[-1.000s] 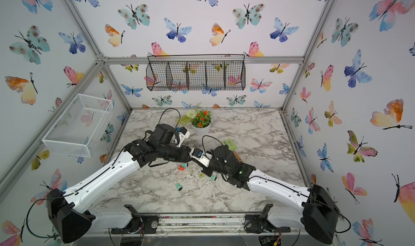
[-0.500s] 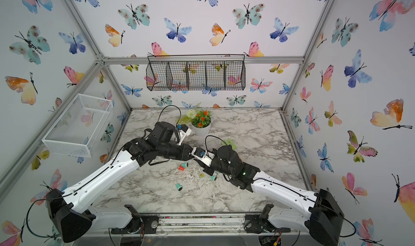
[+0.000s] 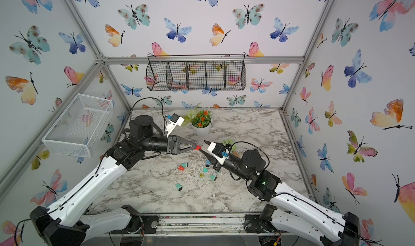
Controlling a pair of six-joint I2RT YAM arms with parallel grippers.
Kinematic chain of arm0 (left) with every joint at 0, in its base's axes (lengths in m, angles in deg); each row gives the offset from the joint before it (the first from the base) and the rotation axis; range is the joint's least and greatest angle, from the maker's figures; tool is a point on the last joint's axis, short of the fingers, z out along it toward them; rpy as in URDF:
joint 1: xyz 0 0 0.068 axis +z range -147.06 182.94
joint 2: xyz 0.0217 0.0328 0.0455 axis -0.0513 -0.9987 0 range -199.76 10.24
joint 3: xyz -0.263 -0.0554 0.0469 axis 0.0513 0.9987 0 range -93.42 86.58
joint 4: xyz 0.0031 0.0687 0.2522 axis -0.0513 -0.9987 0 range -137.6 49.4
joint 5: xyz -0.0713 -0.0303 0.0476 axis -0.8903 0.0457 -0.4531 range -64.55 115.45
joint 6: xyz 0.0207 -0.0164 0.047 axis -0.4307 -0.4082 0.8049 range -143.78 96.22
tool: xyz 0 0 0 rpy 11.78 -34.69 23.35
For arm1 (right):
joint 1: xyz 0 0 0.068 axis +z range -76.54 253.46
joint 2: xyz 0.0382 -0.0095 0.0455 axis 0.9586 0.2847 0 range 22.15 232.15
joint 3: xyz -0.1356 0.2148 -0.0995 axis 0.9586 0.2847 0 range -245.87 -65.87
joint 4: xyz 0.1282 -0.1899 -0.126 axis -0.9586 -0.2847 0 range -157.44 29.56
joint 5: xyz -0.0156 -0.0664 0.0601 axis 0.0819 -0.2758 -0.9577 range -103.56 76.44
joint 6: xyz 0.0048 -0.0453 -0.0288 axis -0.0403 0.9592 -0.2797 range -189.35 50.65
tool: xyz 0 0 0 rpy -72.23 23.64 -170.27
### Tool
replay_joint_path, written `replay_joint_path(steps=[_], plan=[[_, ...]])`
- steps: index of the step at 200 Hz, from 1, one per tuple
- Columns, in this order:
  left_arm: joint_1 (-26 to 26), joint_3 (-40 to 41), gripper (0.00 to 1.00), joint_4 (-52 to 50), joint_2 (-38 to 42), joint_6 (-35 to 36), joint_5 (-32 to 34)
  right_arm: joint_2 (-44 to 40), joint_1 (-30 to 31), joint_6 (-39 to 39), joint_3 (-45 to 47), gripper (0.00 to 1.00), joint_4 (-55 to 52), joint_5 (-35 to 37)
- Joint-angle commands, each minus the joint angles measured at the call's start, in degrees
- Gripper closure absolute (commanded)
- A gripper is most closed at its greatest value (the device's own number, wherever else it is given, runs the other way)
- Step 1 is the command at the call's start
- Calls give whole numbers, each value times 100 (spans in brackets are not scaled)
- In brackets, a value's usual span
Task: Close the stamp cap
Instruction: Pick up the stamp from the center of the board.
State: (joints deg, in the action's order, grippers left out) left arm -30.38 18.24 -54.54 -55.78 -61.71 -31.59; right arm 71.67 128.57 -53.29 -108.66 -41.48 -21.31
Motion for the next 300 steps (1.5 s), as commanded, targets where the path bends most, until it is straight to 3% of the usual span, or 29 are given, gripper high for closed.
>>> replay_joint_path(steps=[1,49,116,185,300], plan=[[10,-225,79,600,168,-137,-1281,-129,26,-76,60,63,517,-336],[10,-332,80,637,222,-127,-1620,-172,27,55,-19,64,904,-1357],[10,-417,81,673,265,-188,-1679,217,26,-105,-19,68,1515,-1680],[1,-422,81,683,252,-230,-1616,503,26,-346,34,73,2201,-1799],[-17,-470,82,718,289,-267,-1597,735,26,-410,52,76,2464,-1586]])
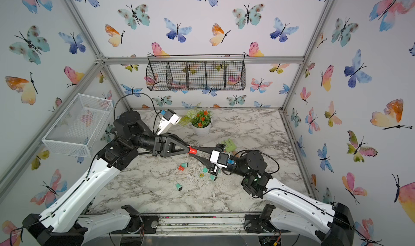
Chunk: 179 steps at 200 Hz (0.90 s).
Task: Close the stamp cap
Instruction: Pick up the stamp from the center of the board.
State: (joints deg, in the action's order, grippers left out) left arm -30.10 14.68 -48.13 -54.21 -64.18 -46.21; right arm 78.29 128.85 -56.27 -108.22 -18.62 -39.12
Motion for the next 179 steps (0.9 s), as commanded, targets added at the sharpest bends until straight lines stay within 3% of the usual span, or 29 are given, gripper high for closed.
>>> replay_joint_path(steps=[1,41,78,100,138,179], plan=[[-45,-114,82,77,133,-20,-132,72,-3,-117,8,76,177,203],[-71,-96,82,88,125,-20,-129,125,-2,-161,-17,78,203,236],[-71,-11,76,94,156,-11,36,123,0,-201,-10,92,184,262],[-71,36,68,94,200,34,373,36,-3,-227,22,97,8,340],[15,-171,42,-547,183,595,1021,-233,0,-245,127,98,-684,958],[491,-317,38,-1852,12,1411,2420,-157,-3,-339,-234,98,-2468,2058]])
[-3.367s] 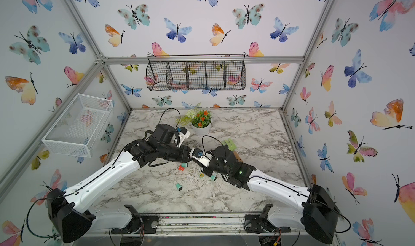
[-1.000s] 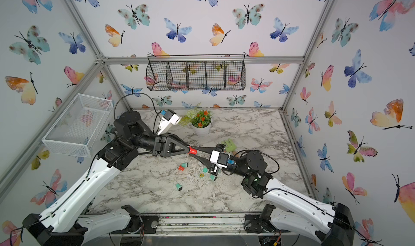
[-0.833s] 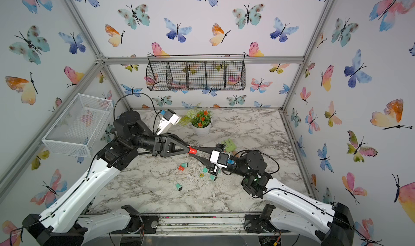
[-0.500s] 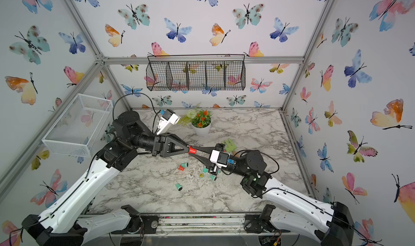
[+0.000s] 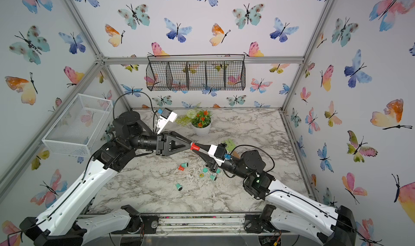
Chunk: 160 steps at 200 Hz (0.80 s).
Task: Close the stamp cap
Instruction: Pick up the stamp from the center of the board, then close the cover of the stamp.
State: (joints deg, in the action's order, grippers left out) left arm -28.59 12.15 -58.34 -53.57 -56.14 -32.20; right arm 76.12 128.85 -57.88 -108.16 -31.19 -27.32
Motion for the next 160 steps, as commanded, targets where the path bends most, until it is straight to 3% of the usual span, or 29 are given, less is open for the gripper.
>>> replay_joint_path(steps=[1,37,62,105,133,160], plan=[[362,-50,38,-847,-52,607,1050,69,-3,-192,-248,98,-1251,907],[1169,554,38,-1389,-104,1003,2150,633,-3,-687,-711,98,-2605,1808],[1694,1022,39,-1445,-131,1271,2492,1268,-3,-948,-1149,98,-3496,2165],[2034,1415,39,-1286,-327,1867,3494,2499,-70,-1471,-1813,98,-4696,2579],[2054,1640,39,-1002,-527,2033,4104,3298,-340,-1772,-2203,98,-5425,2409],[2063,1892,39,-580,-571,1975,4217,3948,-870,-2061,-2478,98,-6010,1922]])
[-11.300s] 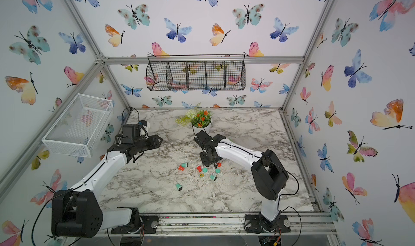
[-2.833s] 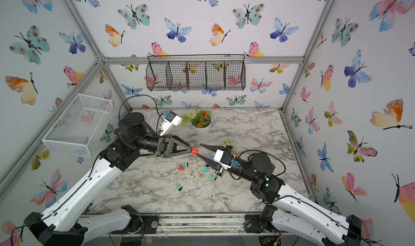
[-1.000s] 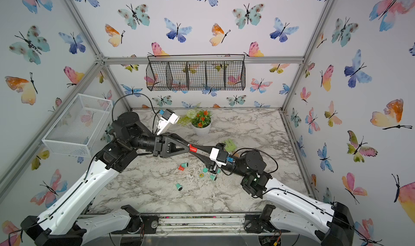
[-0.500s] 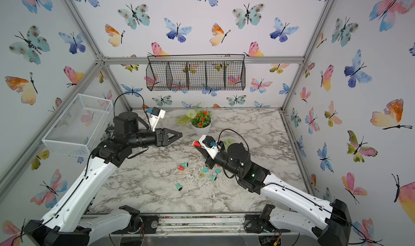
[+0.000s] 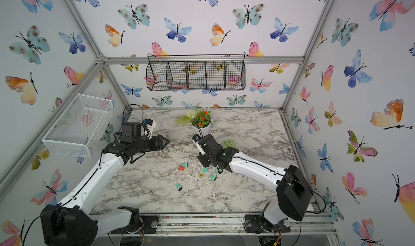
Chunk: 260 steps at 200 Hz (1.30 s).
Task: Close the stamp cap
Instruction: Close the cover of the stamp.
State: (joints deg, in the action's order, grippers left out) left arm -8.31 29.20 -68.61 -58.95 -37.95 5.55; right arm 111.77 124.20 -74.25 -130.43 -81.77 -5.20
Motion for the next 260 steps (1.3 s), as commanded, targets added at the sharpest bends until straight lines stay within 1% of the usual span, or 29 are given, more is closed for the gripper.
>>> replay_joint_path(steps=[1,28,60,76,192,260], plan=[[35,199,39,469,-33,154,443,404,-424,-432,-259,98,-961,-304],[35,556,39,901,-33,90,530,948,-811,-667,-492,98,-1478,-543],[35,647,39,963,-86,-18,568,1374,-958,-697,-558,98,-1790,-494],[35,702,39,1025,-94,-83,559,1424,-987,-720,-533,98,-1837,-409],[34,711,40,1033,-191,-108,514,1510,-1003,-713,-402,97,-1790,-397],[35,707,40,1026,-217,-112,487,1578,-1005,-646,-279,96,-1839,-511]])
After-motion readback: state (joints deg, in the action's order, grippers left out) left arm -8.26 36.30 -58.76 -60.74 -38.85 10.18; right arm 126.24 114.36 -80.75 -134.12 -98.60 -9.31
